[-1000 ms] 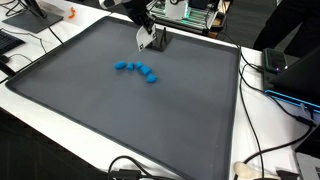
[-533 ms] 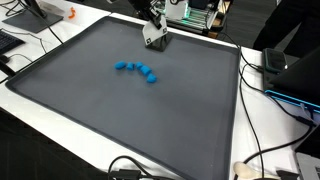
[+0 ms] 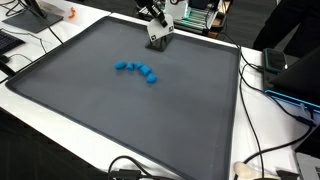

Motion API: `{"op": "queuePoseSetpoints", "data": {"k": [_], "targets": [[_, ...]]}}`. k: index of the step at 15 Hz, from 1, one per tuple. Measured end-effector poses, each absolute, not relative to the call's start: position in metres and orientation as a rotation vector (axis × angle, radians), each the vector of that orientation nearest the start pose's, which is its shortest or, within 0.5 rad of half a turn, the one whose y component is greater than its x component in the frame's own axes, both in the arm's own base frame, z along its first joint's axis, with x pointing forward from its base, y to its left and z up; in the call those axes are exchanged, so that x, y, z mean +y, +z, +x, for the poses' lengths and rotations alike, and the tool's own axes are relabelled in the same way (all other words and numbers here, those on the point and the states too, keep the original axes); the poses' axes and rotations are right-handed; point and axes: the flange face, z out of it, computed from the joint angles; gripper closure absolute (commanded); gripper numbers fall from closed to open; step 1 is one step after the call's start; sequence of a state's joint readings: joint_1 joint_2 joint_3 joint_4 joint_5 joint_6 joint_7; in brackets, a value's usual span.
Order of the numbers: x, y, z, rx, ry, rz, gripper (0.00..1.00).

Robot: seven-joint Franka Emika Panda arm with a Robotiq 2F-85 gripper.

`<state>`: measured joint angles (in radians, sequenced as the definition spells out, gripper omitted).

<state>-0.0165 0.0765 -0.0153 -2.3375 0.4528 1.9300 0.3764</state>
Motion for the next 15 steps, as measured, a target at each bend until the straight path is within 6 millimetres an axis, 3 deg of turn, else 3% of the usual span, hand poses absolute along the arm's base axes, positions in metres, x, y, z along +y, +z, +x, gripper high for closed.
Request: {"op": "queuePoseSetpoints", "data": {"k": [7,15], "targets": [[0.006,0.264,0.438,1.114,0.710,-2.481,0.99],[-0.005,0.247,0.429,1.308,0.618,-2.360,0.99]]}}
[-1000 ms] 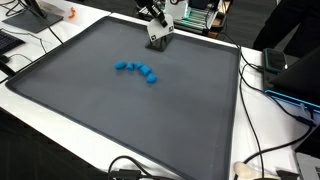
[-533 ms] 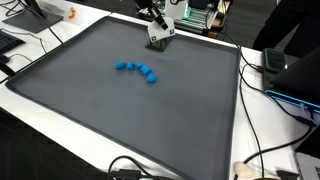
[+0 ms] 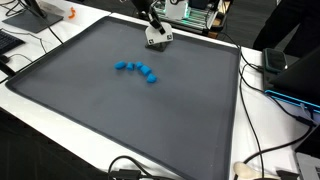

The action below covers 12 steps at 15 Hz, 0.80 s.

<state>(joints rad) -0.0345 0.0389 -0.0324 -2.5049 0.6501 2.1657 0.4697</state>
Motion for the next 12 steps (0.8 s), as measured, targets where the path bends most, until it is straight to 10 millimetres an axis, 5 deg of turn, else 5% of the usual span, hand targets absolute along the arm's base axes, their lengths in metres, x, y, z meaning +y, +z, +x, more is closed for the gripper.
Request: {"op": "queuePoseSetpoints", "data": {"k": [12], "targets": [[-0.021,0.236,0.415,1.506,0.513,-2.200,0.99]]}}
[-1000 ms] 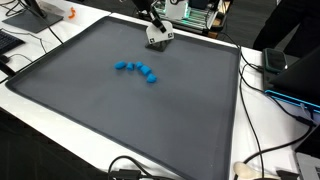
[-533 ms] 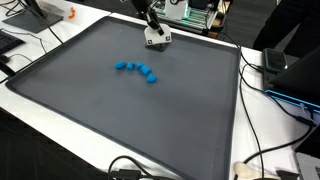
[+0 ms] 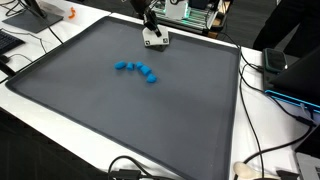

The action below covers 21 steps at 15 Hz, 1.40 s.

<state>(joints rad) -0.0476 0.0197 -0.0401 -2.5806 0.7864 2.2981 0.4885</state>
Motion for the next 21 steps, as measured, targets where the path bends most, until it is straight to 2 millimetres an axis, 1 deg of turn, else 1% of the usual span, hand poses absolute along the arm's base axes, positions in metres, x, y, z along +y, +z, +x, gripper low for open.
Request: {"op": "queuePoseSetpoints", "data": {"k": [10,17,21], "targets": [[-0.025,0.236,0.407,1.596,0.483,-2.146,0.99],[-0.029,0.243,0.398,1.645,0.420,-2.121,0.99],[-0.029,0.246,0.397,1.660,0.400,-2.116,0.99]]}}
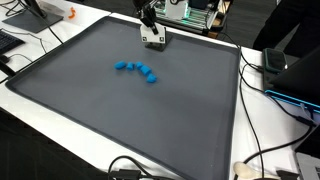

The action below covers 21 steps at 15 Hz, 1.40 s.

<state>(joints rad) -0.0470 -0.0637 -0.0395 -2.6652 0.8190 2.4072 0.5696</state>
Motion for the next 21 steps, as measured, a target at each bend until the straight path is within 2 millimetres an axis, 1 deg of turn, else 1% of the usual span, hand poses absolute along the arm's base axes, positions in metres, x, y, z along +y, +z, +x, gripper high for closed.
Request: {"op": "queuePoseSetpoints", "data": {"k": [10,16,21], "targets": [[-0.029,0.242,0.396,1.693,0.372,-2.088,0.99],[-0.027,0.235,0.396,1.706,0.380,-2.091,0.99],[-0.028,0.230,0.397,1.729,0.343,-2.094,0.99]]}}
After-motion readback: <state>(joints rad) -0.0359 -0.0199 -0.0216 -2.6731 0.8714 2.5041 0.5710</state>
